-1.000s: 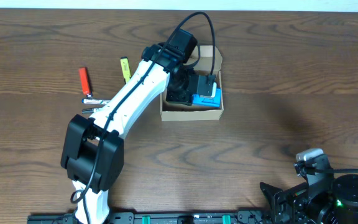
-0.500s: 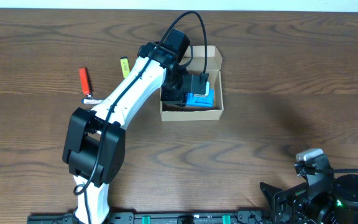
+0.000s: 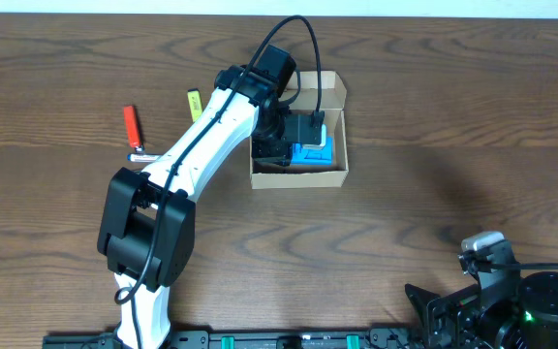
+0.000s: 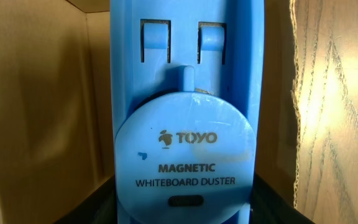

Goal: Pack container
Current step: 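Lift the blue duster with the left gripper and lower it into the box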

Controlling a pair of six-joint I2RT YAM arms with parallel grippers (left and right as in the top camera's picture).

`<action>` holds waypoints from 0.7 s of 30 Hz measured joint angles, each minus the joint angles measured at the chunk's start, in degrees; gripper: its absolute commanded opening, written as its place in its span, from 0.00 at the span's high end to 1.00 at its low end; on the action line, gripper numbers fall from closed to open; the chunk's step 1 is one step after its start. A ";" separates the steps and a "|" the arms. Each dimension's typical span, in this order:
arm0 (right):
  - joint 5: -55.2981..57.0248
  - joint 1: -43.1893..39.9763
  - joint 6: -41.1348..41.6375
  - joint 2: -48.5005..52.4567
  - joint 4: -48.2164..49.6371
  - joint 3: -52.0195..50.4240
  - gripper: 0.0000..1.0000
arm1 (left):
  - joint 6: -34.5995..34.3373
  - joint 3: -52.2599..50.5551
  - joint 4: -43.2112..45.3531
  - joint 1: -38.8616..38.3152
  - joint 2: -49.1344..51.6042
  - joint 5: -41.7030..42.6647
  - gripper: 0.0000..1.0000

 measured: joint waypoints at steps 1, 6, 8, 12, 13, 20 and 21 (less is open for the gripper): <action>0.00 0.00 -0.02 0.00 0.00 0.00 0.01 | -0.11 -0.02 -0.02 0.00 0.00 0.00 0.53; 0.00 0.00 -0.02 0.00 0.02 0.00 0.01 | -0.39 -0.02 -0.11 0.00 0.00 0.00 0.46; 0.00 0.00 -0.02 0.00 0.00 0.00 0.01 | -0.98 0.00 -0.13 0.00 0.00 -0.04 0.45; 0.00 0.00 0.00 0.00 0.00 0.00 0.01 | -1.44 -0.02 -0.33 0.00 0.00 -0.46 0.43; 0.00 0.00 -0.02 0.00 0.02 0.00 0.01 | -1.44 -0.02 -0.37 0.00 0.00 -0.48 0.43; 0.00 0.00 -0.02 0.00 0.02 0.00 0.01 | -1.46 -0.02 -0.72 0.00 0.00 -0.66 0.41; 0.00 0.00 0.00 0.00 0.00 0.00 0.01 | -1.44 -0.02 -0.81 0.00 0.00 -0.66 0.40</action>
